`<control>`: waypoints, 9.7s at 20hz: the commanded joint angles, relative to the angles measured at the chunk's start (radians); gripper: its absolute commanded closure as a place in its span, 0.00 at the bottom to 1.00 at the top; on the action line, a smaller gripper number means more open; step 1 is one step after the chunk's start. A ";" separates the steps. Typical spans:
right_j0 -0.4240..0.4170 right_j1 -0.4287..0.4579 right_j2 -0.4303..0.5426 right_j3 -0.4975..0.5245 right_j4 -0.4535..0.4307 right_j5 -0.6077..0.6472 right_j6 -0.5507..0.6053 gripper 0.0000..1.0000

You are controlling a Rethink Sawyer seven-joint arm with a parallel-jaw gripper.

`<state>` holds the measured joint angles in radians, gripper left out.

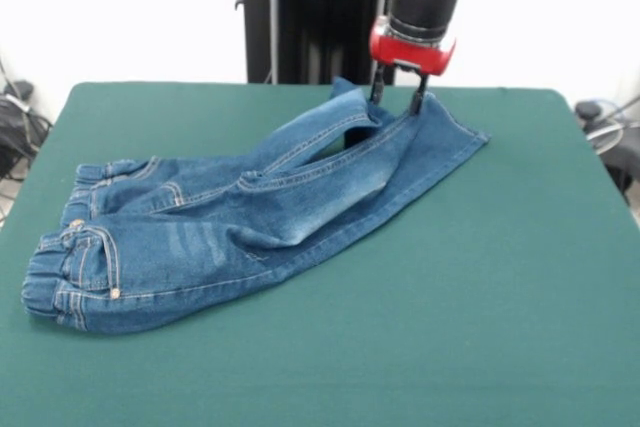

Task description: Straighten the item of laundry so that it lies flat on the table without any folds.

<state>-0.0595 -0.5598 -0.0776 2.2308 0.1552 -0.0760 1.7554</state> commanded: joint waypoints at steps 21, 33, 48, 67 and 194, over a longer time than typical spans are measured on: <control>-0.006 -0.060 0.059 -0.065 0.072 0.011 0.235 0.00; -0.026 0.023 0.074 -0.093 0.055 -0.067 0.235 0.00; 0.046 0.021 0.054 -0.121 0.133 -0.021 0.246 0.00; 0.001 0.054 0.081 -0.131 0.108 -0.056 0.216 0.00; 0.111 0.163 -0.096 -0.459 0.475 0.290 0.292 1.00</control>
<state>0.0471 -0.4021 -0.1783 1.9199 0.5367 0.1839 1.7554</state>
